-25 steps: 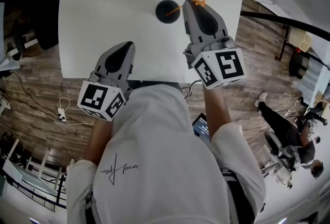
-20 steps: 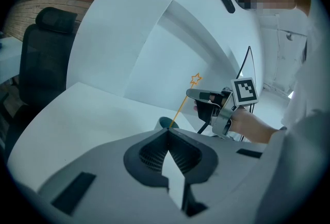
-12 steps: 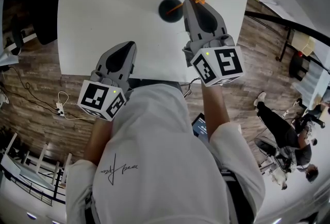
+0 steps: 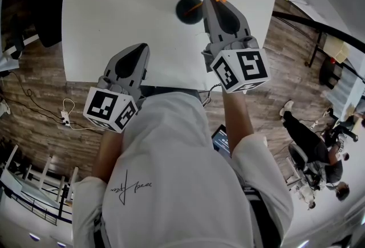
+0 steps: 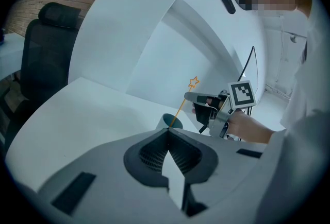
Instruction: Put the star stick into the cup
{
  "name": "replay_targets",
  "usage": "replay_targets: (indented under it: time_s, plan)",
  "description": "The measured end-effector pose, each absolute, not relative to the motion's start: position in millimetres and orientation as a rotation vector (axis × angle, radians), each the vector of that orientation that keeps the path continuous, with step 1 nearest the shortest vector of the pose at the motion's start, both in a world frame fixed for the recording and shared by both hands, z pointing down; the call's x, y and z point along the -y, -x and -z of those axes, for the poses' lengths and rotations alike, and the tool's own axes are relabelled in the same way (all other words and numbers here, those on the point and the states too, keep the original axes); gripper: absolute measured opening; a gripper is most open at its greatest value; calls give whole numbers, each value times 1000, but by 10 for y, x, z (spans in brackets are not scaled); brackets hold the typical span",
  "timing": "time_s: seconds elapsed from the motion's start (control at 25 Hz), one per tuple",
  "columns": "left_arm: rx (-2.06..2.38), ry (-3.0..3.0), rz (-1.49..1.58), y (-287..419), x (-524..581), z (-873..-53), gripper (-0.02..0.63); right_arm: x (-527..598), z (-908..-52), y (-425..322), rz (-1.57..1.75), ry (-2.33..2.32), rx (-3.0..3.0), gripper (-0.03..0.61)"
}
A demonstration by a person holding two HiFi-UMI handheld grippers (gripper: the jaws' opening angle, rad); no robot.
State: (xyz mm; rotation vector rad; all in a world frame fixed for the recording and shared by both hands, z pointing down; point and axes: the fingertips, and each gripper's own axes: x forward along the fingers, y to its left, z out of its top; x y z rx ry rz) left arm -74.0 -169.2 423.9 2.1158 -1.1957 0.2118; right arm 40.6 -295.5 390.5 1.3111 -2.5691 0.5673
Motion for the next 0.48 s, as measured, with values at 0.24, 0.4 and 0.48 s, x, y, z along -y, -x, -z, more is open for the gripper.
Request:
replay_targets:
  time_s: [0.24, 0.4, 0.48]
  plan:
    - [1187, -2112, -217, 721, 1688, -4278, 6, 2954, -3985, -410, -549, -1312, 2547, 20]
    - [1180, -2115, -221, 725, 1699, -4283, 6, 2952, -4050, -388, -543, -1304, 2532, 20]
    - [1181, -2116, -221, 729, 1707, -4286, 6, 2957, -4077, -389, -536, -1303, 2524, 20]
